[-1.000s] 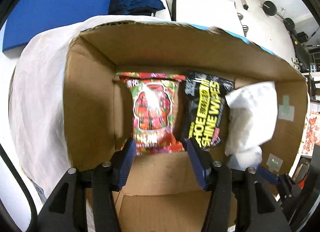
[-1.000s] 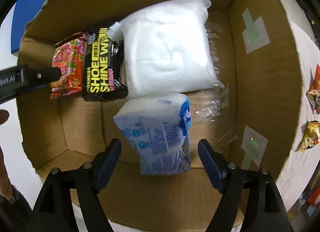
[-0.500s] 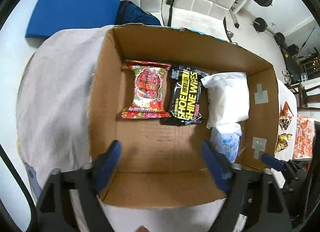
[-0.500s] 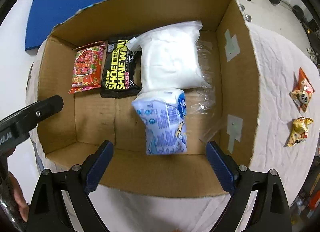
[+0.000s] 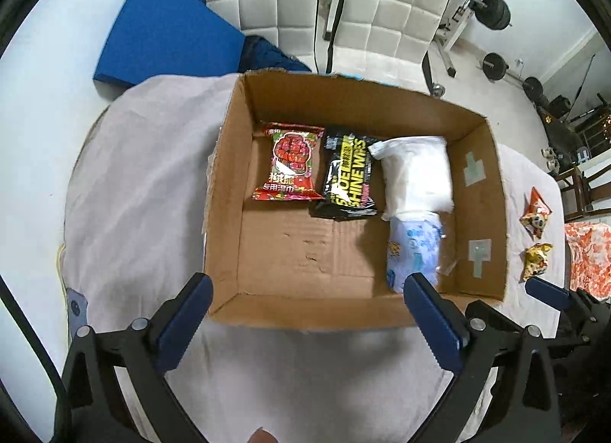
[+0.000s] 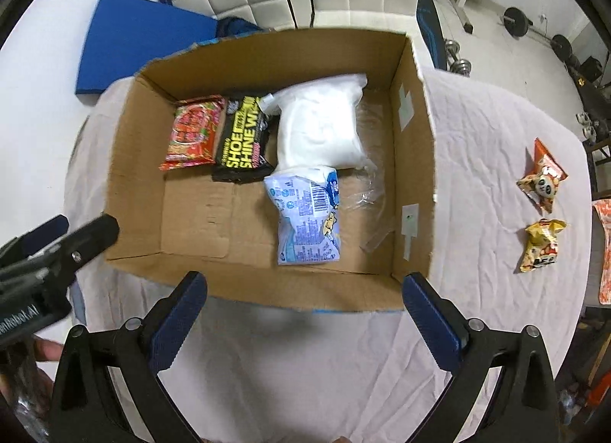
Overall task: Organize soft objects
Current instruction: 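Lower both packs into the box and open both tools, then grasp the orange CUICUIJIAO bag with left tool while right grasps yellow chip bag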
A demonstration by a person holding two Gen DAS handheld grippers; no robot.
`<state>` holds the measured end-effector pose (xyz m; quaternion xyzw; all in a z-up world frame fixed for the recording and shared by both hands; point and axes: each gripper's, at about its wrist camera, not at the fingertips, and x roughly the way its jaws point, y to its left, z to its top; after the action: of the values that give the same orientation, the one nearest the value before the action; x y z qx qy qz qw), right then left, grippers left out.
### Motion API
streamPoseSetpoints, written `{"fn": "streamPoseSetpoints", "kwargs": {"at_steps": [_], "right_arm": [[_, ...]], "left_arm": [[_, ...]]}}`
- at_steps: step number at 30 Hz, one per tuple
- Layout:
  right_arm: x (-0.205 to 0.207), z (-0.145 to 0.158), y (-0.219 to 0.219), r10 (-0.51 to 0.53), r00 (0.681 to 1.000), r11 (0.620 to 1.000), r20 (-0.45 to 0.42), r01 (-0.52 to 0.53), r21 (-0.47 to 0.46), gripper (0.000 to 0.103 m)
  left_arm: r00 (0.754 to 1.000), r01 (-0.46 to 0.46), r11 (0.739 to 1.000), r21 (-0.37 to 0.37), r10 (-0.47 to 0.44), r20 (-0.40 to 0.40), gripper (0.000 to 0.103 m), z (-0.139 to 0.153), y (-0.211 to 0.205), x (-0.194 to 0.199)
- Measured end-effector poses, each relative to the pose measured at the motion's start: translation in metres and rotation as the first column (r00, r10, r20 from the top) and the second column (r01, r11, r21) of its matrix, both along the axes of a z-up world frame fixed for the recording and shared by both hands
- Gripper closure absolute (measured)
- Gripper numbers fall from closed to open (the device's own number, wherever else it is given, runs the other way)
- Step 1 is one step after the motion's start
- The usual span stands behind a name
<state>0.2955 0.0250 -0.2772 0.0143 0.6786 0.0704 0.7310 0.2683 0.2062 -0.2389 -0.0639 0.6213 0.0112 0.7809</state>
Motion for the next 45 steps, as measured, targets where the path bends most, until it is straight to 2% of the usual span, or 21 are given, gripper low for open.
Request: {"fn": "streamPoseSetpoints", "kwargs": {"at_steps": [5, 13, 18, 23, 27, 31, 34, 37, 40, 41, 45], "right_arm": [[-0.019, 0.029, -0.009, 0.006, 0.999, 1.0, 0.052, -0.006, 0.007, 0.0], [-0.043, 0.06, -0.037, -0.01, 0.997, 0.998, 0.082, 0.004, 0.069, 0.0], [-0.042, 0.065, -0.067, -0.039, 0.996, 0.993, 0.085, 0.029, 0.111, 0.0], [-0.032, 0.054, -0.135, -0.109, 0.992, 0.991, 0.068, 0.104, 0.081, 0.0], [-0.019, 0.026, -0.215, -0.188, 0.981, 0.982, 0.057, 0.189, -0.018, 0.0], [-0.001, -0.032, -0.298, -0.27, 0.963, 0.956, -0.003, 0.268, -0.121, 0.0], [0.01, -0.076, -0.334, -0.312, 0.947, 0.945, -0.078, 0.301, -0.128, 0.0], [0.02, -0.112, -0.352, -0.324, 0.936, 0.945, -0.137, 0.313, -0.096, 0.012], [0.026, -0.138, -0.357, -0.313, 0.934, 0.949, -0.172, 0.301, -0.094, 0.033], [0.027, -0.143, -0.359, -0.309, 0.935, 0.95, -0.176, 0.296, -0.095, 0.052], [0.027, -0.147, -0.372, -0.308, 0.935, 0.951, -0.175, 0.303, -0.055, 0.056]], "left_arm": [[0.998, 0.018, 0.999, 0.038, -0.02, 0.055, 0.001, 0.028, -0.01, -0.019], [0.995, 0.02, 0.999, 0.044, -0.024, 0.094, 0.001, 0.058, -0.027, -0.035], [0.994, 0.019, 0.998, 0.051, -0.024, 0.103, 0.0, 0.065, -0.047, -0.033], [0.994, 0.047, 0.997, 0.053, -0.052, 0.091, 0.0, 0.056, -0.095, -0.022], [0.996, 0.056, 0.997, 0.049, -0.059, 0.07, 0.0, 0.034, -0.143, -0.003], [0.997, 0.076, 0.997, 0.033, -0.077, 0.032, 0.0, 0.003, -0.197, 0.022], [0.994, 0.113, 0.993, 0.044, -0.113, -0.001, 0.0, -0.017, -0.236, 0.042], [0.988, 0.157, 0.985, 0.074, -0.157, -0.014, 0.0, -0.03, -0.271, 0.058], [0.979, 0.204, 0.974, 0.103, -0.202, -0.023, 0.0, -0.039, -0.302, 0.073], [0.977, 0.215, 0.971, 0.106, -0.213, -0.025, 0.0, -0.042, -0.308, 0.076], [0.964, 0.265, 0.958, 0.107, -0.261, -0.049, 0.001, -0.054, -0.341, 0.092]]}}
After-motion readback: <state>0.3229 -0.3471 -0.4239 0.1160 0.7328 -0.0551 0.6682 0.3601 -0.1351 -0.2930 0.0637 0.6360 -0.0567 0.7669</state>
